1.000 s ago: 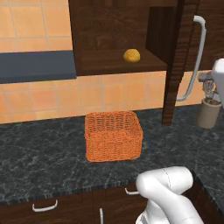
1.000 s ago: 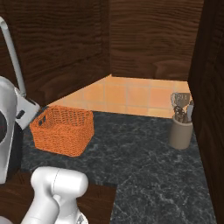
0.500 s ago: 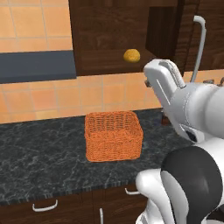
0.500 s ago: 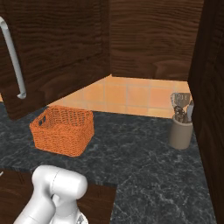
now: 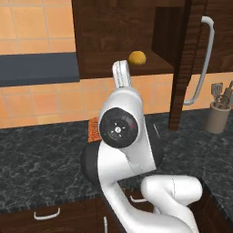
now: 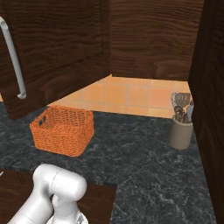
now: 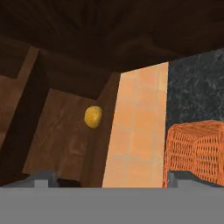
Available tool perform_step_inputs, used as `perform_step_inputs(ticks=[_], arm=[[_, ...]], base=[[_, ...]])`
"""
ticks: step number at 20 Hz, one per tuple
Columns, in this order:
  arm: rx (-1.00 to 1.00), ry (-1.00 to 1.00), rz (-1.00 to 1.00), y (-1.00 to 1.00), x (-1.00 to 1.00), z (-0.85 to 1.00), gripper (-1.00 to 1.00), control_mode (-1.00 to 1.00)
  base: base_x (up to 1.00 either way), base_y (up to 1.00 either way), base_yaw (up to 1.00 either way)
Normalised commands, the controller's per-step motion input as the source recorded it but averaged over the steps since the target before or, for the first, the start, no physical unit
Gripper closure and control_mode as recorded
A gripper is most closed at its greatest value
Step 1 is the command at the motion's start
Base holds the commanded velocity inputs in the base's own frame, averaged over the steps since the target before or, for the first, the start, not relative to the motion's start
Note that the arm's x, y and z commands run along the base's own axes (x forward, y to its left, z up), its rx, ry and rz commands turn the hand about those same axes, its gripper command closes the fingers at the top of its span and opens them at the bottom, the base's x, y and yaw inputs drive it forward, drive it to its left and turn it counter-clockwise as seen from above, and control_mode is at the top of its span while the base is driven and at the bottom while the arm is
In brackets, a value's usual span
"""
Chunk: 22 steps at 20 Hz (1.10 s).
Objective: Open the cabinet, pick up the bread from the cabinet and place it in the basket. Then move the basket to the dining counter.
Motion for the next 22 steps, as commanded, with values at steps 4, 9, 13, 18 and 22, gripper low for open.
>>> perform_step_inputs(ticks=[4, 9, 13, 18, 22], arm=[[0.07, -0.24, -0.48, -0.37, 0.86, -0.50, -1.00, -1.00], [0.10, -0.16, -0.65, -0.21, 0.41, -0.01, -1.00, -1.00], [0.14, -0.10, -0.61, -0.60, 0.20, 0.00, -1.00, -1.00], [0.20, -0.06, -0.55, -0.67, 0.00, 0.02, -1.00, -1.00], [0.20, -0.17, -0.41, -0.95, 0.00, -0.19, -1.00, -1.00]], base=[[0.00, 0.00, 0.00], [0.00, 0.00, 0.00], [0.00, 0.00, 0.00], [0.00, 0.00, 0.00], [0.00, 0.00, 0.00]])
